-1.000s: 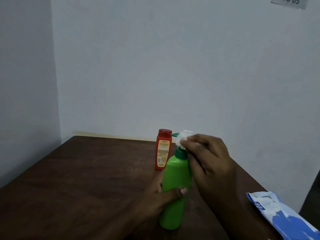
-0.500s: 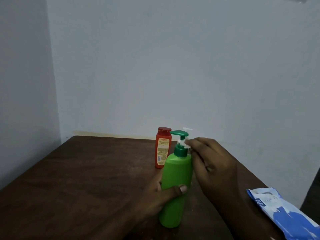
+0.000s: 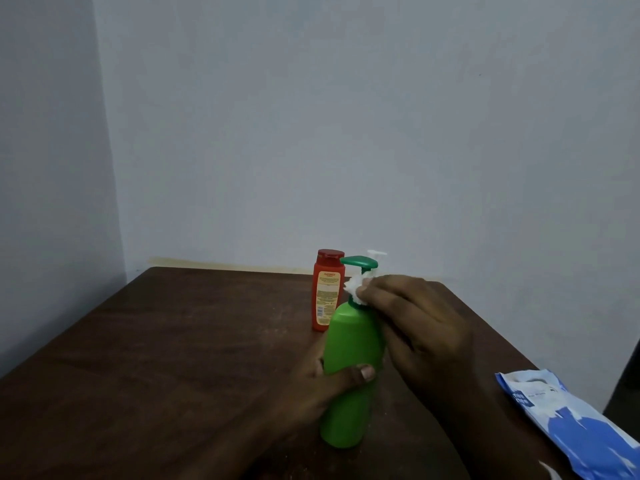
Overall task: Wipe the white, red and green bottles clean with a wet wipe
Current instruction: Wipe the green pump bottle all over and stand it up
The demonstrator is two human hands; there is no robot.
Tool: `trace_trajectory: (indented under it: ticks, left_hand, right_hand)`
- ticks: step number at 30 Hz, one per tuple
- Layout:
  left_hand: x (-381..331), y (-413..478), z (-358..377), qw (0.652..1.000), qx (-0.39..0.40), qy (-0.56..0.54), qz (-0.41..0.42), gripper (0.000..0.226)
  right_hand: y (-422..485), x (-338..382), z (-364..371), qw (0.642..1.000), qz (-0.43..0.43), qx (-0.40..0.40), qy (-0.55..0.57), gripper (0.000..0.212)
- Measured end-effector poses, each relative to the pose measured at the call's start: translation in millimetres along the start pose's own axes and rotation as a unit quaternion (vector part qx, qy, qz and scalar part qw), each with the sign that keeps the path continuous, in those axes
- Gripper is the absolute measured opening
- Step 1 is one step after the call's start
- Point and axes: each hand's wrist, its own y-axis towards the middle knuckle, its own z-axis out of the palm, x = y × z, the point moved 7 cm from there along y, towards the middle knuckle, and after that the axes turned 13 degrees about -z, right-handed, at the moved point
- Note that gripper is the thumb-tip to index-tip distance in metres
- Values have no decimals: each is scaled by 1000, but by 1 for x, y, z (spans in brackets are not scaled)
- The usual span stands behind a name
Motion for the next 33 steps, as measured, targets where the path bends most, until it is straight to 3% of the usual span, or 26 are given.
trace_trajectory:
  ticks: [4,8,12,17,19,22,23,25,27,28,31,33]
  left_hand:
    - [0,1,-1,1000,9,20,4,59]
    - [1,1,-1,1000,6,12,2,56]
    - [0,2,0,999,18,29,-1,68]
    - [1,1,-1,1000,16,15,-1,58]
    - [1,1,0,999,22,24,3,62]
    - [2,3,-1,999,23,39,-8,69]
    - [3,3,-2,999,21,42,-13,71]
    - [3,4,-3,998,22,50,-18,71]
    - [3,5,-2,998,29,52,-20,70]
    - [3,5,-2,998,31,49,-21,69]
    - [4,4,-1,998,36,41,-27,70]
    - [4,4,-1,998,38,40,-35,73]
  right_hand:
    - [1,-17,-1,999,46,-1,-26,24]
    - [2,6,0,998,-42,34,-14,22]
    - [0,-17,2,999,22,25,-39,24]
    - [5,11,1,997,-68,41,-18,21]
    - [1,-5,3,999,-32,30,-23,21]
    - [-5,-36,8,994,103,6,30,25]
    - [-8,-44,12,979,169,-11,109,25]
    - [-12,-56,24,904,294,-81,300,23]
    - [-14,-63,36,817,358,-130,433,22]
    - [-13,-65,40,795,367,-128,466,22]
    - [-9,-68,38,801,341,-103,481,14]
    - [-13,-72,34,780,345,-130,505,14]
